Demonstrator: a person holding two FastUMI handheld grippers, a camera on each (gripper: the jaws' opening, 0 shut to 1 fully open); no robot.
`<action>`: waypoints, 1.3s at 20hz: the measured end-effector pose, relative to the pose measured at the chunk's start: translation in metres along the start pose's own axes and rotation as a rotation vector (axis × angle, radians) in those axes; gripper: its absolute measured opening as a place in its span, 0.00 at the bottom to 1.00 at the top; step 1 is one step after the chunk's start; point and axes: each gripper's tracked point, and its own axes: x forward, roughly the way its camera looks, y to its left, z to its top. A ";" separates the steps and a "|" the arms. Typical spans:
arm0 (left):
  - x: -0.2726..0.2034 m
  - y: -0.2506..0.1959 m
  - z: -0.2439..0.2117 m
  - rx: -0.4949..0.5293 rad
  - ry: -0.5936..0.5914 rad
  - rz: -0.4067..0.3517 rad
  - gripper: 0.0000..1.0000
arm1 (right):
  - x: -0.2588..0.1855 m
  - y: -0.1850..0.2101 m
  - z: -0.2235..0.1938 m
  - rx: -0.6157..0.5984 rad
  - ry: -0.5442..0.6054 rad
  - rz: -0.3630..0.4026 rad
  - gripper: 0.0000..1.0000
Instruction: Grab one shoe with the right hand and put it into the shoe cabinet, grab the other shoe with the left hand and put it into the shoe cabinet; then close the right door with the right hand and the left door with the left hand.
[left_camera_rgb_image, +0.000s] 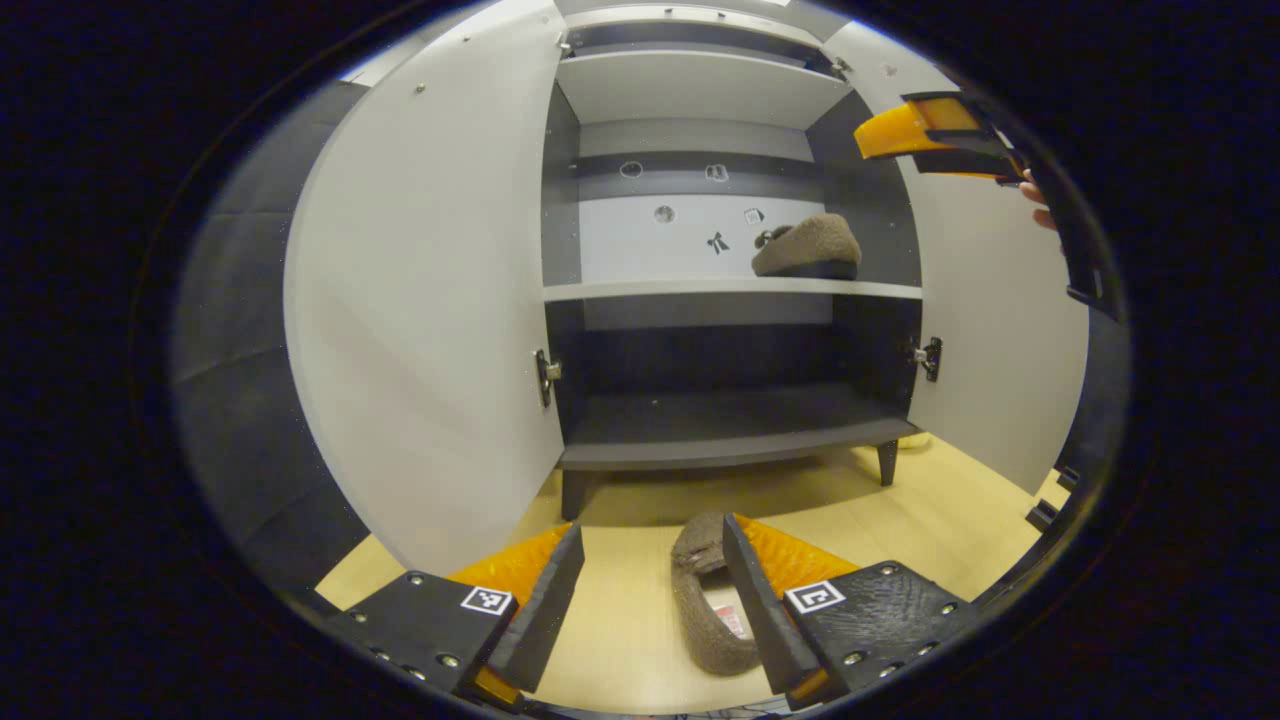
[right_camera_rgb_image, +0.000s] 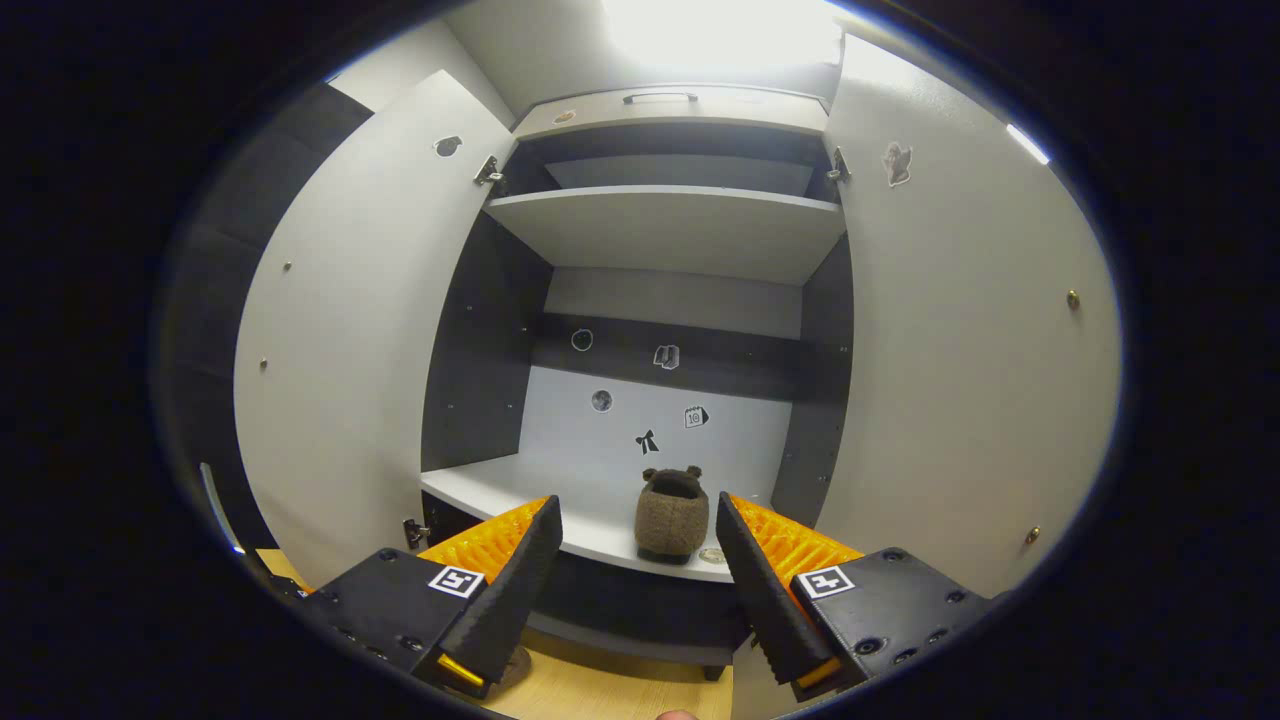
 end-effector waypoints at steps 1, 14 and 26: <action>0.005 -0.002 -0.009 -0.001 0.023 -0.008 0.83 | -0.007 0.001 -0.004 -0.005 0.001 -0.002 0.98; 0.052 -0.013 -0.079 -0.054 0.296 -0.030 0.83 | -0.055 -0.007 -0.064 0.047 0.145 -0.014 0.98; 0.070 -0.037 -0.122 -0.109 0.437 -0.100 0.60 | -0.058 -0.012 -0.083 0.055 0.201 -0.020 0.98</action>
